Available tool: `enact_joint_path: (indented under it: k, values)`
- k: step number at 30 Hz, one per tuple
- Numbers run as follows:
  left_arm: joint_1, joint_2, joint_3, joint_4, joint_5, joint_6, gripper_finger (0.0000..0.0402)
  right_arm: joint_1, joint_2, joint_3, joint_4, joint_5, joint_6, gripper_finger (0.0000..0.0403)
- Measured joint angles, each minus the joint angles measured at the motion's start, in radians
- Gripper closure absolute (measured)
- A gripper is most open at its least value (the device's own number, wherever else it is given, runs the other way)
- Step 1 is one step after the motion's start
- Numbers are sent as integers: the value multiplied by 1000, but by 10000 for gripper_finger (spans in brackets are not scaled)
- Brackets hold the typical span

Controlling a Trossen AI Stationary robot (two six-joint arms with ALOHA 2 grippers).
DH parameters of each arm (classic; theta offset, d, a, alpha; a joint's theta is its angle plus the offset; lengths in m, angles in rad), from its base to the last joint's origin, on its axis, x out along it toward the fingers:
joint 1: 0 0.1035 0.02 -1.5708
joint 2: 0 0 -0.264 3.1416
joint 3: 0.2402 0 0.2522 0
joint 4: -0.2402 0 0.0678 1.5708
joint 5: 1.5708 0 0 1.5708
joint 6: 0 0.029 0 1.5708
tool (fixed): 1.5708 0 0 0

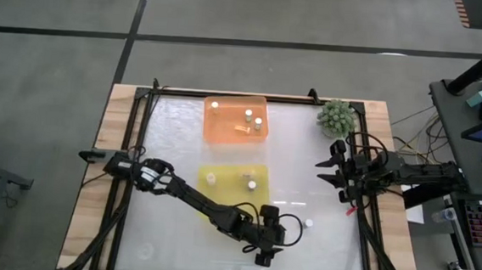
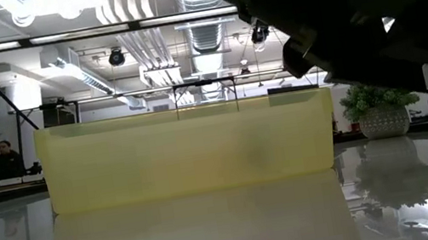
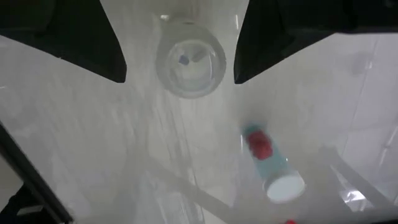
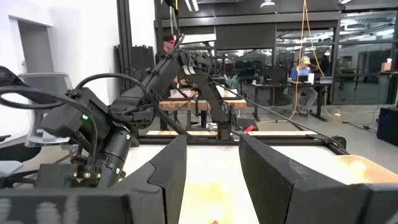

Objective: Pick and place medicine bottles into bin by pill shape (circle, oval)
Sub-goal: Put the transparent capsule bottle into the yellow bin

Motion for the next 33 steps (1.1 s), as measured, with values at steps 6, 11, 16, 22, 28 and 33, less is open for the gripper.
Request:
enact_joint_path:
  k: [6,11,16,22,28,33]
  values:
    - [-1,-2,0,1,-2,-24,121,0,0,0,0,0,0,264]
    - [-1,-2,0,7,-3,-26,143,0,0,0,0,0,0,264]
    - [-1,-3,0,9,-3,-27,182,0,0,0,-1,0,0,264]
    - [-1,-4,0,19,-3,-29,230,0,0,0,-1,0,0,264]
    - [-1,-4,0,20,-3,-33,273,0,0,0,-1,0,0,264]
    - [-1,-14,0,15,-3,-53,279,0,0,0,-8,0,0,264]
